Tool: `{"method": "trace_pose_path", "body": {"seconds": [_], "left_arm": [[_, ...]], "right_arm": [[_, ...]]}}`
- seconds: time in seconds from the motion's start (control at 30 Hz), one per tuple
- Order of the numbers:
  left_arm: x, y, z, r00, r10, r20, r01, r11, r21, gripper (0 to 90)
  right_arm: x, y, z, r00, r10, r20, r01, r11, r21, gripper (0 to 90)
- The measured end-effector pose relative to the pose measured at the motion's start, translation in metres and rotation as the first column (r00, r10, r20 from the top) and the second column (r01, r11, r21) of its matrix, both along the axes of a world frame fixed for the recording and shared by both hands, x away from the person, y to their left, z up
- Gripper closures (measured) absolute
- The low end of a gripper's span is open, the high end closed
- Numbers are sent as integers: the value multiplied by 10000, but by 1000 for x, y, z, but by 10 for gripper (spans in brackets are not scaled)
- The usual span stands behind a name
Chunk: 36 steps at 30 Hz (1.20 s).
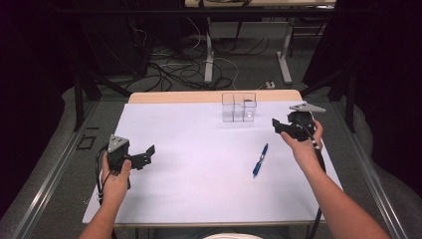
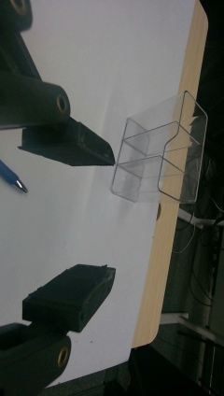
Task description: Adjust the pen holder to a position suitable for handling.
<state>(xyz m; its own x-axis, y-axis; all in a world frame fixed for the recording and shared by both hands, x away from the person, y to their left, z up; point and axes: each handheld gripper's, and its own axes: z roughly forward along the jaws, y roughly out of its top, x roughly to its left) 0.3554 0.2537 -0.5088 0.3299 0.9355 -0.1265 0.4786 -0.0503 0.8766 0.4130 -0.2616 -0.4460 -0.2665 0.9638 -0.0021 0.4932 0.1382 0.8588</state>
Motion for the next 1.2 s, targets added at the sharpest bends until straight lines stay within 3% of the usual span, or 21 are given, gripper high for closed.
{"method": "trace_pose_path", "body": {"seconds": [0.17,0.3,0.43,0.53,0.63,0.8,1.0,1.2], "left_arm": [[0,1,0,10000,13,-14,-13,10000,-34,2],[0,1,0,10000,-1,-48,1,10000,-23,2],[1,1,-1,10000,-19,-76,18,10000,-35,2],[1,1,-1,9999,-26,-114,26,10000,-22,2],[1,1,-1,9999,-6,-146,5,10000,-20,1],[1,2,-2,9999,12,-171,-12,10000,-34,2],[1,3,-2,9999,18,-160,-19,10000,-52,1],[2,4,-3,9997,92,-233,-95,9999,-118,2]], "right_arm": [[18,9,12,9991,209,-379,-218,9994,-255,448],[32,14,20,9979,259,-597,-269,9995,-162,459],[45,19,26,9972,187,-729,-214,9991,-358,459],[53,24,30,9956,45,-940,-88,9990,-446,510],[62,27,29,9936,61,-1125,-76,9999,-124,576],[77,35,30,9855,-311,-1667,282,9994,-200,608],[91,41,29,9818,-528,-1824,509,9986,-149,611],[104,44,22,9775,-891,-1913,897,9960,-53,672]]}}
